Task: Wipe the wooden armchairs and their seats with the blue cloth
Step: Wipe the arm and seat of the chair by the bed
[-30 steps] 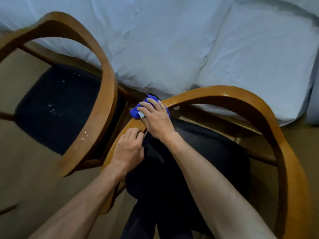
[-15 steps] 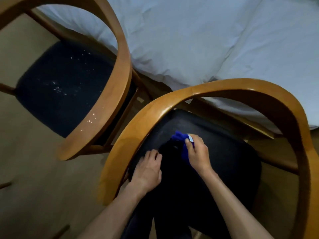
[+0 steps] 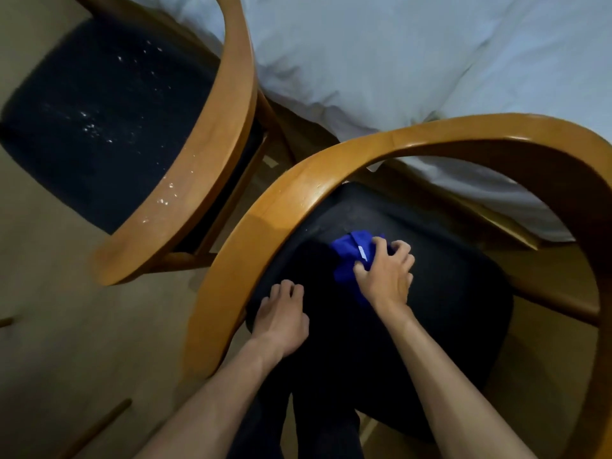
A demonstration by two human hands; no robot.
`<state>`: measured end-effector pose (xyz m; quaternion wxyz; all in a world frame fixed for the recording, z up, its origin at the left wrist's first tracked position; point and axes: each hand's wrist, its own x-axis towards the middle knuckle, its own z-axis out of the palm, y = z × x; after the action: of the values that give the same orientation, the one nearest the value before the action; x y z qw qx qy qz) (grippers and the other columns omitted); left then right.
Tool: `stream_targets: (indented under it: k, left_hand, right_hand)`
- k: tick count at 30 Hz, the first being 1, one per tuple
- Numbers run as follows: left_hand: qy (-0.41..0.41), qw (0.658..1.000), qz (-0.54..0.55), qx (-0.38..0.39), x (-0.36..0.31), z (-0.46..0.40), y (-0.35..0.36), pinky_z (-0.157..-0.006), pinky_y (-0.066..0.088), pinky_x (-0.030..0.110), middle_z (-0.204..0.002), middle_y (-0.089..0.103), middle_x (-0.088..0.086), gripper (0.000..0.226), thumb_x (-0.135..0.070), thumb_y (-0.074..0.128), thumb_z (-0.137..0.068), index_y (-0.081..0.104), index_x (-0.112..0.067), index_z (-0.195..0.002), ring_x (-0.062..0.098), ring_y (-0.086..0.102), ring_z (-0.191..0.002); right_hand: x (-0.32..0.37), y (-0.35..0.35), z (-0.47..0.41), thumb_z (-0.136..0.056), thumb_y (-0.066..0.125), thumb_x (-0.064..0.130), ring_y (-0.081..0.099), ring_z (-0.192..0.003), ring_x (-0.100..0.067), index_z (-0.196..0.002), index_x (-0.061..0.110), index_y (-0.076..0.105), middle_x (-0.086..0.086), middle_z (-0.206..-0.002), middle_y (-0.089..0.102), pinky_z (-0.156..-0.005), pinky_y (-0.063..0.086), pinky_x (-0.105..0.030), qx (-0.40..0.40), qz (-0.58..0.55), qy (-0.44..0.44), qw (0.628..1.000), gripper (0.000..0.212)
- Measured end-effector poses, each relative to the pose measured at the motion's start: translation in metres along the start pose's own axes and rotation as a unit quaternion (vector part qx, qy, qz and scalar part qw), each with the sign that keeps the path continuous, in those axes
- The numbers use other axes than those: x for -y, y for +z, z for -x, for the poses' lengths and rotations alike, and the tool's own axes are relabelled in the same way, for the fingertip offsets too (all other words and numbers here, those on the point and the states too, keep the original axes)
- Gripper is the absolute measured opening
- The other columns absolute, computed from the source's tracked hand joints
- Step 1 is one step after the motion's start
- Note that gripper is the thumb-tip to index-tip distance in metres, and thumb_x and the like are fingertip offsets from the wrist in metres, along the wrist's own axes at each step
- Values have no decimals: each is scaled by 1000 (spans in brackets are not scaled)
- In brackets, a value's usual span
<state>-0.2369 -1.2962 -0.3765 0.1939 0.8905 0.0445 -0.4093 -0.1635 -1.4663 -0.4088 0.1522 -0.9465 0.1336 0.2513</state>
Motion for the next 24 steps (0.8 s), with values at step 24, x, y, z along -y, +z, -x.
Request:
stream_targets:
  k: [24]
  left_hand:
    - [68,962,253,76,-143,-3,-57,-86,45,24,-120,59,-2,46,-17,64,-86,47,-20,-129,14,56,-114]
  right_hand:
    - [-112,-147,106,-87,60,-4,65,-88,-12,-93,21,63,5,-93,69,-77,51,-32,27,-354,-135,925,26]
